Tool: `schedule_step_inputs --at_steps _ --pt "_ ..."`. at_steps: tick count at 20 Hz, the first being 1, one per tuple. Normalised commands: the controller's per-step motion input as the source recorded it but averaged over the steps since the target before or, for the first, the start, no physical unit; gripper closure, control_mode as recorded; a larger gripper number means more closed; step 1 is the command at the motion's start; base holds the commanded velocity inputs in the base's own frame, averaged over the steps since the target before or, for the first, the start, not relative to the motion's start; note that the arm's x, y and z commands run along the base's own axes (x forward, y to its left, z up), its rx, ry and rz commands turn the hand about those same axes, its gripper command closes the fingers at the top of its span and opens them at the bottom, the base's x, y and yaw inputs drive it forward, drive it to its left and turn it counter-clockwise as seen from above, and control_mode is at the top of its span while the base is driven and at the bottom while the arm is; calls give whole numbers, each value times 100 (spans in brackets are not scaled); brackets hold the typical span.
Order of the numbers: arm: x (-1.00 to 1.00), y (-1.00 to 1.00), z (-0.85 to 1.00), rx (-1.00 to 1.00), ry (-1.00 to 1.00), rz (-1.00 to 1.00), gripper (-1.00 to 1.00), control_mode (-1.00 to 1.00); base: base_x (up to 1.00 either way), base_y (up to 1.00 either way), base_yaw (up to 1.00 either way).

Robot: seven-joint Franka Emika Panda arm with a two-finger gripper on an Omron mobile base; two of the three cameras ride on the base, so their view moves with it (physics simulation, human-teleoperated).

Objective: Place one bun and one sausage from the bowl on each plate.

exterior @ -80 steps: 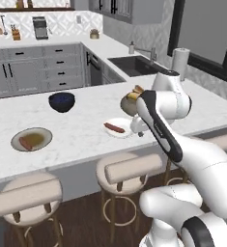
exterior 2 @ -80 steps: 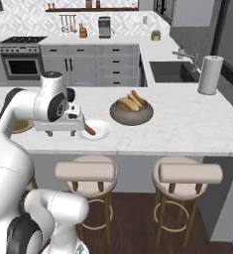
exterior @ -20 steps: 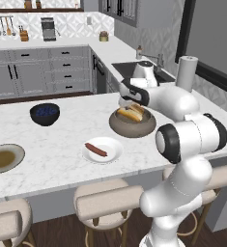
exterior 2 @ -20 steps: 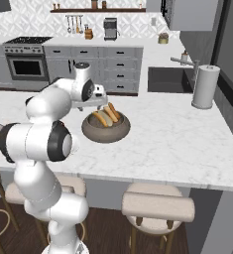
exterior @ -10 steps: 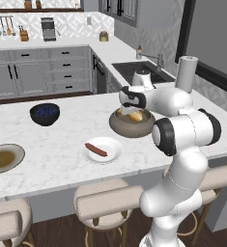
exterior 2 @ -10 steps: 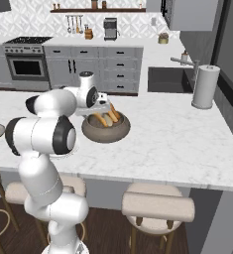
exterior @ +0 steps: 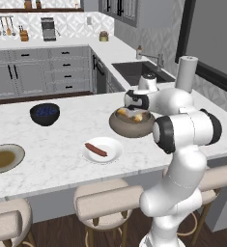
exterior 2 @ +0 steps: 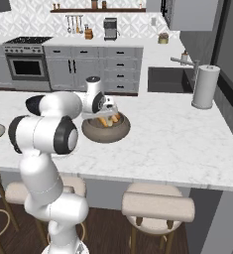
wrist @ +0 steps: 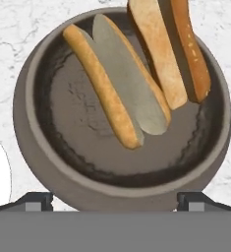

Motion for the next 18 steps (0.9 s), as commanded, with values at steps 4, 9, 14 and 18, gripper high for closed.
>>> schedule_step_inputs --at_steps 4,9,14,18 --pt "35 0 -31 0 -4 4 -100 -100 0 0 0" --pt "20 -13 -5 0 -9 2 -100 -100 0 0 0" --pt "32 -1 -3 0 -11 3 -100 -100 0 0 0" --pt "30 0 -11 0 1 2 -100 -100 0 0 0"
